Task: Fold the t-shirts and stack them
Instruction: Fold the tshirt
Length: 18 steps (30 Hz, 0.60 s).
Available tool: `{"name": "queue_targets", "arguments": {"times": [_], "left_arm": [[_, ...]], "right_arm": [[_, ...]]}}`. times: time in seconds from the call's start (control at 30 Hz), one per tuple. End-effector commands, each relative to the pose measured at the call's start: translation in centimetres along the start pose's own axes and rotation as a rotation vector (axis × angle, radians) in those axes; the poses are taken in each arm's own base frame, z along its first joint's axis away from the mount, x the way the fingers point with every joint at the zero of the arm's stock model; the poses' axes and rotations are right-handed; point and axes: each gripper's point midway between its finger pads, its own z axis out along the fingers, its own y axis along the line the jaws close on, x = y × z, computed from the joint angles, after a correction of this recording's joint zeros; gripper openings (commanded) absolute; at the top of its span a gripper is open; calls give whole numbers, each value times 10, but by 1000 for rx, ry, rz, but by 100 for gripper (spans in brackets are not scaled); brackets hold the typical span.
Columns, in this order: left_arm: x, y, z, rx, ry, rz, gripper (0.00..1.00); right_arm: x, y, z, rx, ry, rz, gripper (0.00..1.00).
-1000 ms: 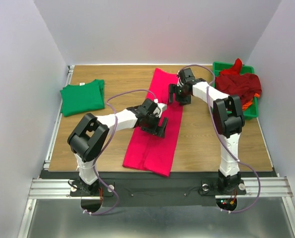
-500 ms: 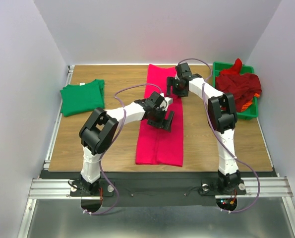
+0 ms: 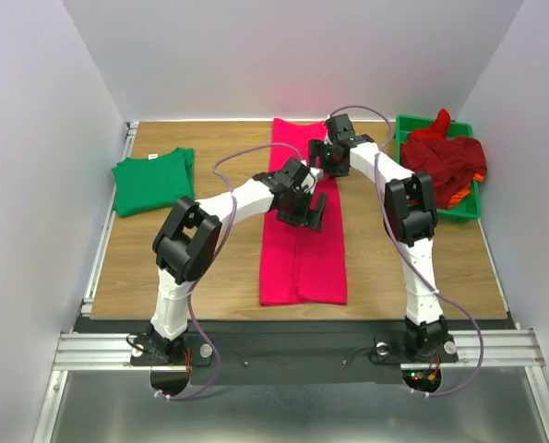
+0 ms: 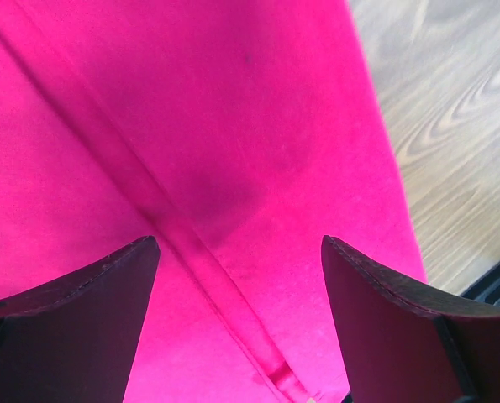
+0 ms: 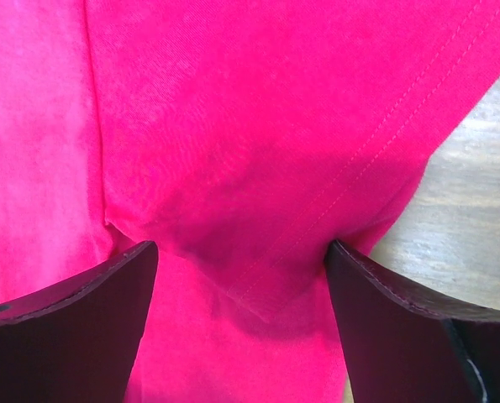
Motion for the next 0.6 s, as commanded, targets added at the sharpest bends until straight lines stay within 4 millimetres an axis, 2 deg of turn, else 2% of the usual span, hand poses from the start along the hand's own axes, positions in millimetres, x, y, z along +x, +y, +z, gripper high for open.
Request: {"name": "queue_targets", "arguments": {"times": [0.0, 0.03, 0.1, 0.13, 0.17, 0.2, 0.23, 0.27, 0.3, 0.33, 0.37, 0.4, 0.43, 0.47, 0.53, 0.57], "left_arm": [[-56, -18, -50, -10, -163, 46, 90], [-66, -22, -65, -16, -206, 57, 91], [-75, -26, -83, -24, -258, 73, 91], [-82, -28, -101, -33, -304, 79, 93], [-79, -27, -105, -45, -311, 85, 93], [-83, -30, -123, -46, -350, 90, 94], [-82, -28, -129, -61, -365, 90, 94], [-72, -23, -130, -74, -353, 86, 95], [-69, -22, -134, -77, -361, 79, 95], [-67, -22, -146, -81, -385, 74, 96], [-53, -15, -140, -94, -359, 61, 96], [-45, -11, -139, -102, -352, 50, 96], [-40, -11, -145, -100, -360, 28, 96], [-22, -2, -136, -113, -324, 2, 96], [-7, -1, -140, -101, -325, -48, 95], [10, 5, -133, -108, -302, -72, 95]], "right_arm": [[-19, 11, -8, -35, -34, 1, 87], [-35, 18, -22, -50, -74, 0, 87], [-59, 28, -42, -71, -136, -2, 88], [-73, 34, -61, -86, -178, -3, 88], [-81, 38, -72, -92, -200, -3, 88], [-86, 41, -84, -98, -220, -3, 89], [-90, 43, -94, -101, -235, -1, 89], [-100, 47, -119, -110, -276, 2, 89], [-99, 48, -129, -111, -282, 6, 89], [-86, 43, -129, -98, -252, 12, 89], [-88, 47, -154, -108, -278, 17, 89], [-81, 45, -160, -106, -270, 21, 89], [-55, 37, -155, -89, -210, 36, 89], [-49, 38, -175, -96, -219, 43, 89], [-20, 33, -182, -88, -170, 72, 89], [21, 24, -171, -64, -77, 85, 88]]}}
